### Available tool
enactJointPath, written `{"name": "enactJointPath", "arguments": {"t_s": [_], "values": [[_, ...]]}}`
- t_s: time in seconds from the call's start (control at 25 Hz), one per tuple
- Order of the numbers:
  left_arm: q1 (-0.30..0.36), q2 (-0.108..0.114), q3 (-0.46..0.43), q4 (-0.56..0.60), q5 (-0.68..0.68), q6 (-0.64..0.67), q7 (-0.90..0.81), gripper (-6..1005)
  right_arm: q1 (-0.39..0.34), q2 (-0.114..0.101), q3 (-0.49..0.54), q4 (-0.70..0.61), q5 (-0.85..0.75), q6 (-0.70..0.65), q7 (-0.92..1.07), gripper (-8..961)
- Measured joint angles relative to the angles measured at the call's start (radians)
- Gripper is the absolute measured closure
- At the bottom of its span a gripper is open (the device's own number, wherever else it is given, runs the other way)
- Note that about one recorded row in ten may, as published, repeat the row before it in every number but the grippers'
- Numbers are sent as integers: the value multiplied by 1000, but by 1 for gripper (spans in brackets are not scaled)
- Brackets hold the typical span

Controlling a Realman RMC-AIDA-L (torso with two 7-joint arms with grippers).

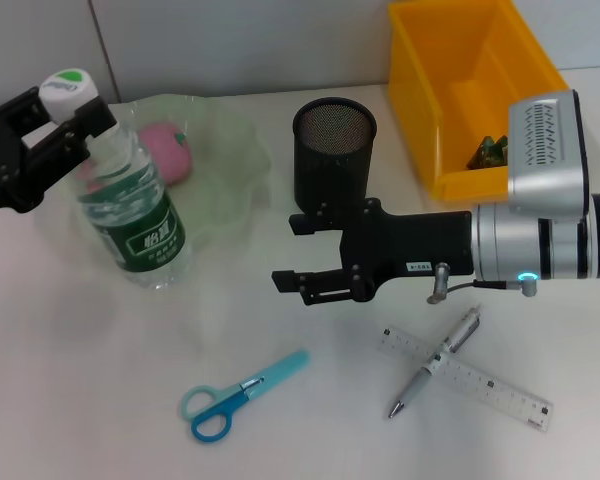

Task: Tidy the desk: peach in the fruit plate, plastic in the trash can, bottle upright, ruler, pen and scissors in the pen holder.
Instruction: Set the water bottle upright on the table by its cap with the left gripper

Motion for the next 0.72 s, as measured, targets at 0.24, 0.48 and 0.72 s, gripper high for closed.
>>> {"name": "enactJointPath", "arguments": {"t_s": [0.24,0.48,0.72], "values": [[22,3,0,0,-2,1,0,536,-5,-1,-27,-27,-5,-1,30,178],[26,3,0,0,0,1,1,535,-11,1,-43,-50,-7,-3,49,177],[36,6,0,-4,3,-2,13,533,-18,1,-43,-69,-8,-8,52,177]]}}
